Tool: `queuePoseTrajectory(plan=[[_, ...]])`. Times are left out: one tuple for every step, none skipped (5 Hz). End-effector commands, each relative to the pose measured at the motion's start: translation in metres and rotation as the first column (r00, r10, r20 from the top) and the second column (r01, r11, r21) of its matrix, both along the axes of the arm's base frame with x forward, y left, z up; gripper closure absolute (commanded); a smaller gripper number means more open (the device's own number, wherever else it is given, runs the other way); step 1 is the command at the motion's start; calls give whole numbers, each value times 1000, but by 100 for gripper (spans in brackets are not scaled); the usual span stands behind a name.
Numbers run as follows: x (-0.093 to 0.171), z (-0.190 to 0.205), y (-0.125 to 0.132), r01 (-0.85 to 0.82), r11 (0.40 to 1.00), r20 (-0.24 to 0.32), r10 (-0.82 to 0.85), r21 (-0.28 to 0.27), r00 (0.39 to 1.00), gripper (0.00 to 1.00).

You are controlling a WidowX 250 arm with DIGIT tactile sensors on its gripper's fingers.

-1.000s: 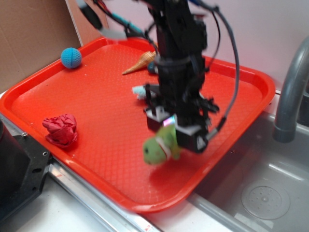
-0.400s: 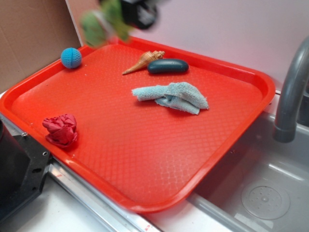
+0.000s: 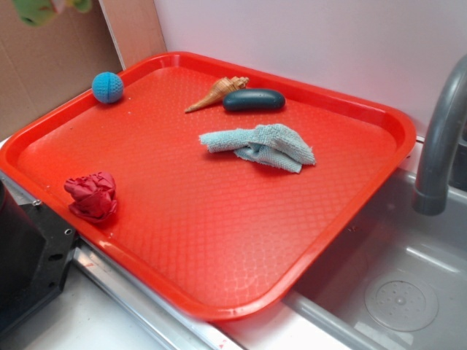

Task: Grab the green animal.

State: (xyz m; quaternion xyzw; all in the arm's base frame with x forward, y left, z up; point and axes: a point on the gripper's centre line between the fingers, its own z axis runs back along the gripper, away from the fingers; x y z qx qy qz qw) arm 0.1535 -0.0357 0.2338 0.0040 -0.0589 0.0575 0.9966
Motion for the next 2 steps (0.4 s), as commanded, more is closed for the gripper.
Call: queuePoseTrajectory(plan=[[37,11,11,41,999,-16,-41,0,999,100],[43,0,7,51,999,-58,-52,-14,997,100]])
